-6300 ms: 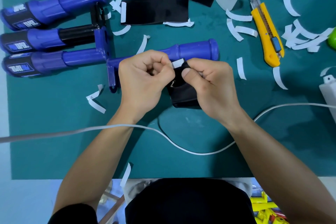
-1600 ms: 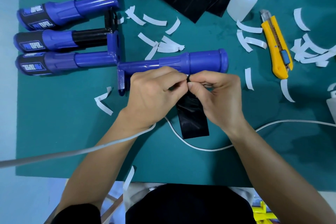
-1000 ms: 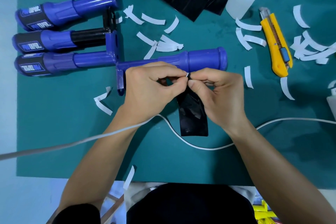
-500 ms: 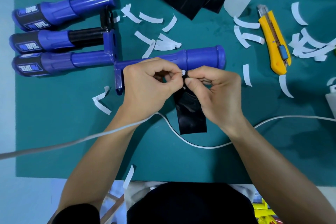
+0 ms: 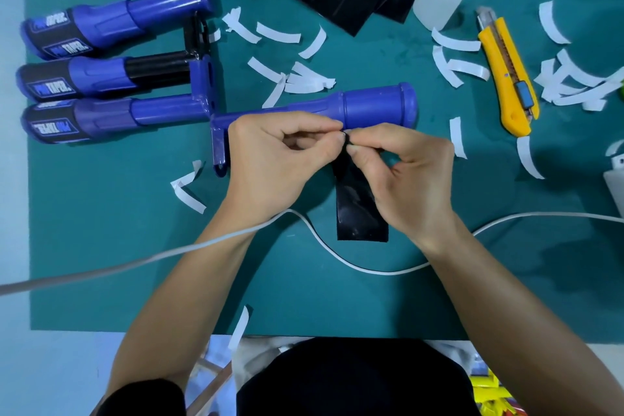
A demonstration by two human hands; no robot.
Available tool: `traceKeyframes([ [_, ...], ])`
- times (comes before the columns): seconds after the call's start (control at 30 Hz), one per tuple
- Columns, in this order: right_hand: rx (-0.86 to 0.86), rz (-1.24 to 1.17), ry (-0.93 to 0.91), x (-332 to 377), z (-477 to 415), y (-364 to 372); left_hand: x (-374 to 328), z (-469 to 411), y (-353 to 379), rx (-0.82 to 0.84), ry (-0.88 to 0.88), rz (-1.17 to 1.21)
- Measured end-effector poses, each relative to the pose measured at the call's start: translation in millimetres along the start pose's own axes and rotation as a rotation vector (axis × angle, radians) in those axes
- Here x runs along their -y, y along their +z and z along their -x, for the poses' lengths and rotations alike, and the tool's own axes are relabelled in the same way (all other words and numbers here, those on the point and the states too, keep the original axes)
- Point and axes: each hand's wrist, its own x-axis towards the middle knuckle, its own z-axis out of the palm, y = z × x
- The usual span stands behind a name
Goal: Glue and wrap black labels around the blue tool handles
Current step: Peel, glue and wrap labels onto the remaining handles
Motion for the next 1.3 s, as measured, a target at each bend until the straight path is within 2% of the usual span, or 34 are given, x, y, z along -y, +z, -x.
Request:
traceKeyframes([
  [0.23,0.000,0.087,-0.175,-3.5,-0.8,-2.5,-6.9,-1.9,-0.7,0.054,-0.073,0.121],
  [0.5,0.041,0.002,-0.151,-3.6,-0.5,-3.3,-5.4,-0.2,5.3,0.030,-0.058,0.130],
  [0.67,0.058,-0.047,-0.067,-3.2,-1.5,-4.0,-2.1,-0.6,5.8,0.023,-0.073,0.141],
  [0.97,0.070,-0.019,-0.136,-4.3,-0.5,-4.5,-2.1,-2.1,4.3,0.042,-0.107,0.132],
  [1.3,0.067,-0.074,-0.065,-5.5,-0.6,-3.2,-4.4,0.3,7.5,-0.006,-0.082,0.117],
])
